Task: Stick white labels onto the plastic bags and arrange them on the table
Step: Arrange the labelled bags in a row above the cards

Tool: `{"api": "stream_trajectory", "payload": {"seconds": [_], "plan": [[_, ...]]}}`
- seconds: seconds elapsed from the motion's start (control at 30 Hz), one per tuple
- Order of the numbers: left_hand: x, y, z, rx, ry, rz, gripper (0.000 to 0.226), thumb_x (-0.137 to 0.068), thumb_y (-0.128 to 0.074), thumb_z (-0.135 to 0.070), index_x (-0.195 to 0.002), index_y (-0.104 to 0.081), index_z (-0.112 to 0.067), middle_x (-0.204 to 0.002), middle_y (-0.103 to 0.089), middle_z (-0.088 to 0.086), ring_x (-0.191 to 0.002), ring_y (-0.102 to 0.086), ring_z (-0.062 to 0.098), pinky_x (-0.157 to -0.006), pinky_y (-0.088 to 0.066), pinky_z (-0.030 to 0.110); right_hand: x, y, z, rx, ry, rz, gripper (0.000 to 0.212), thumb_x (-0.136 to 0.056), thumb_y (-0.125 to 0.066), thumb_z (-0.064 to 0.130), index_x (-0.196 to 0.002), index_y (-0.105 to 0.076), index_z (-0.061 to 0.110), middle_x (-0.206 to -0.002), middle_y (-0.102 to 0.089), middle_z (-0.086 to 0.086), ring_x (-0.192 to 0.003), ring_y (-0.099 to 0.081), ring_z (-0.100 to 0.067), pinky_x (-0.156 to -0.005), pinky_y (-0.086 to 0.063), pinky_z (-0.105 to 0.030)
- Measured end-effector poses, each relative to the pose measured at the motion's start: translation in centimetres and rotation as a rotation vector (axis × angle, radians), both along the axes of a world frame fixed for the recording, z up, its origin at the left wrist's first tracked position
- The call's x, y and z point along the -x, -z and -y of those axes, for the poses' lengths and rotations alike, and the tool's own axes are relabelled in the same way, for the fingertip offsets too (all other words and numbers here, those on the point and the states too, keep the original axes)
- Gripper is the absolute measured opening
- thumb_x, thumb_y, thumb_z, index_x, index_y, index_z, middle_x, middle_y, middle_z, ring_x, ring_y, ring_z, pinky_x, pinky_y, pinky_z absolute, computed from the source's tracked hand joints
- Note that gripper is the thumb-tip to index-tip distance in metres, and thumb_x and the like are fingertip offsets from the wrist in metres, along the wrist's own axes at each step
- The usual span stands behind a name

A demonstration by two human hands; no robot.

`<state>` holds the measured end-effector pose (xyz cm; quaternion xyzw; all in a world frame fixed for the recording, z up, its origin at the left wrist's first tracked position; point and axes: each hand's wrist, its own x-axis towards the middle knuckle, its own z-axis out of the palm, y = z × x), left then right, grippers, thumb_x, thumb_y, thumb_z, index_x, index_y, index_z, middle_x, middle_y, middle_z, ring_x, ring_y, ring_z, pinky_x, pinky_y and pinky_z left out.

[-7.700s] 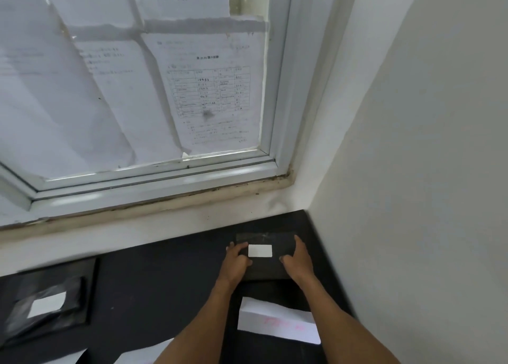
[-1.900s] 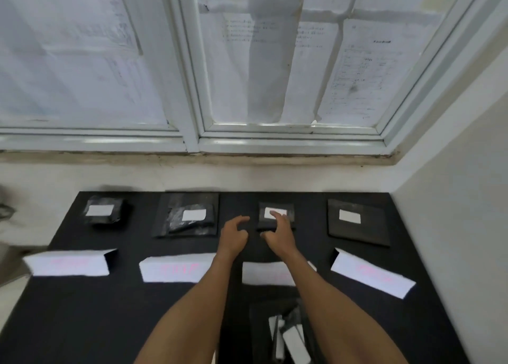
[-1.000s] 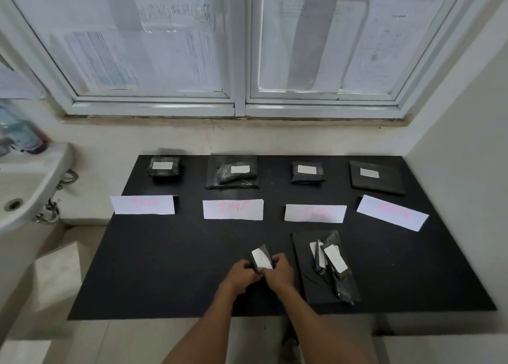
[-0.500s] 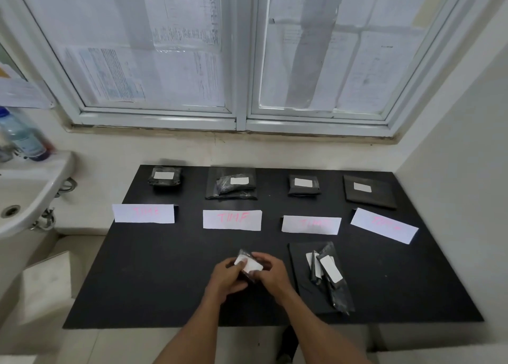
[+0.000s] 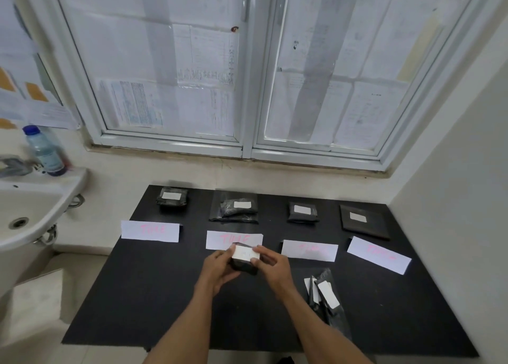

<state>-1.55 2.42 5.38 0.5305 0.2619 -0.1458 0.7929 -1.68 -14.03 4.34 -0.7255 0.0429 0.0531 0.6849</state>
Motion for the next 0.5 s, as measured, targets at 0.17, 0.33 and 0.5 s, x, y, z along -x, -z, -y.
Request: {"api": "stream_trajectory", "payload": {"seconds": [0.17,0.33,0.5], "plan": [[0.5,-1.3,-1.0,0.013,0.091,0.169,0.034,-0.096,-0.056,-0.010,-0.124,-0.061,-0.029,-0.118,-0.064,0.009,-0.109,-0.062,0.031,-0.083,-0.057,0.049,-0.7,-0.6,-0.6,-0.097,0.027,-0.040,0.030,-0.076,-0.072,-0.003,-0.101,-0.073,0.013,-0.104,-0.073,-0.007,-0.103,-0.067,-0.020,-0.086,-0.056,-0.030],[0.3,-2.2,-2.2,-0.003,0.173,0.170,0.036,-0.097,-0.046,0.000,-0.113,-0.070,-0.021,-0.125,-0.060,0.015,-0.114,-0.059,0.034,-0.089,-0.054,0.048,-1.3,-1.5,-1.2,-0.191,0.028,-0.060,0.030,-0.076,-0.074,-0.003,-0.103,-0.072,0.009,-0.105,-0.071,-0.011,-0.101,-0.067,-0.021,-0.076,-0.055,-0.023],[-0.5,-2.0,-3.2,0.027,0.162,0.149,0.040,-0.097,-0.042,0.000,-0.114,-0.070,-0.022,-0.127,-0.058,0.016,-0.115,-0.057,0.036,-0.089,-0.055,0.049,-2.0,-1.7,-1.7,-0.205,0.008,-0.075,0.024,-0.082,-0.070,0.003,-0.105,-0.072,0.007,-0.110,-0.069,-0.012,-0.105,-0.064,-0.025,-0.086,-0.056,-0.033]]}}
